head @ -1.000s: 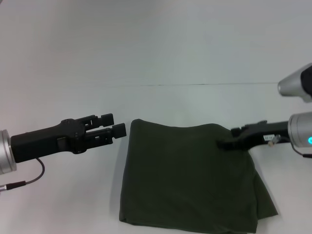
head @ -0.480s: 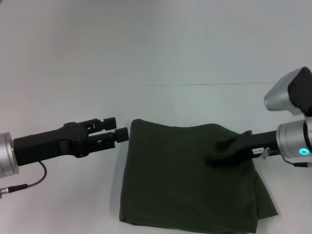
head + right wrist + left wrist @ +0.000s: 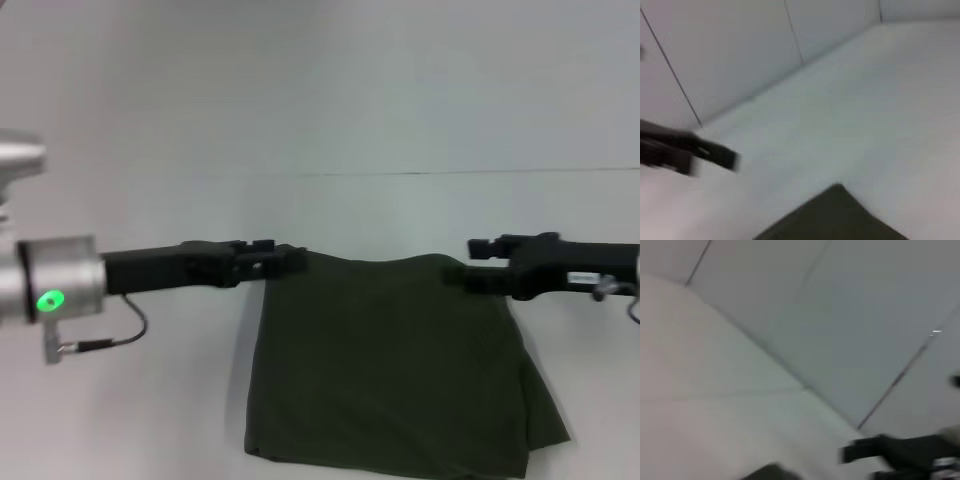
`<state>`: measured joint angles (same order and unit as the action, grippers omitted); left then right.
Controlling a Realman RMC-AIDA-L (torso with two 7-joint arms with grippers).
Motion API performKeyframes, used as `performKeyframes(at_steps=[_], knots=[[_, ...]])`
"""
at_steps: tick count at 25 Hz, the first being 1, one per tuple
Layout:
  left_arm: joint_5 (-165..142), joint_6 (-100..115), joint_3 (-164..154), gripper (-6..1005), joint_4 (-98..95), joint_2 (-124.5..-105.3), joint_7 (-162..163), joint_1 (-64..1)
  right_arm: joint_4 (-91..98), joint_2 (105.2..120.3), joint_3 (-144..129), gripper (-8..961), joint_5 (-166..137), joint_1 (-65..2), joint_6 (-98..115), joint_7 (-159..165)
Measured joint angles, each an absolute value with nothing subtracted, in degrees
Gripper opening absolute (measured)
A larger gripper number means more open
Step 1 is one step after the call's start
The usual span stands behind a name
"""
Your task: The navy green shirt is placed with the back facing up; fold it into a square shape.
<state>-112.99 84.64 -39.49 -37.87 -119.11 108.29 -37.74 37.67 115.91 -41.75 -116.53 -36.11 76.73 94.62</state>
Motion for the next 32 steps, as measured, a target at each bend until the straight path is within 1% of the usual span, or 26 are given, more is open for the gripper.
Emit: performKeyframes(at_steps=[2, 3, 8, 14, 20, 24, 32], knots=[[-113.9, 80.3, -42.4, 761, -37.2, -118.74, 114.5, -39.6, 37.7, 115.26, -40.3, 715, -114.7, -34.2, 79.3, 93.8], [-115.4, 77.0, -44.1, 761, -36.4, -118.41, 119.8, -41.3, 37.6, 115.13, -39.8, 715, -114.4, -33.6, 80.1, 93.6], [-121.0, 68.4, -46.2, 761, -32.9, -117.58, 131.1, -45.2, 37.3, 114.23, -35.9, 714, -114.0, -29.5, 81.9, 92.3], [-125.8, 60.7, -47.0, 762, -27.2, -117.11, 134.6, -48.3, 36.1, 113.31, -34.3, 714, -114.0, -27.7, 82.7, 91.9], [-126.2, 54.6, -48.6, 762, -24.8, -117.89, 134.9, -48.7, 35.7, 113.02, -34.3, 714, -114.2, -27.4, 83.2, 91.7], [-126.3, 53.6, -48.7, 762, -23.3, -118.07, 134.9, -49.0, 35.7, 112.92, -34.2, 714, -114.2, -27.3, 83.3, 91.7], [-126.3, 52.7, -49.2, 762, -22.8, -119.14, 134.8, -49.1, 35.7, 112.84, -34.2, 714, -114.2, -27.3, 83.3, 91.8]])
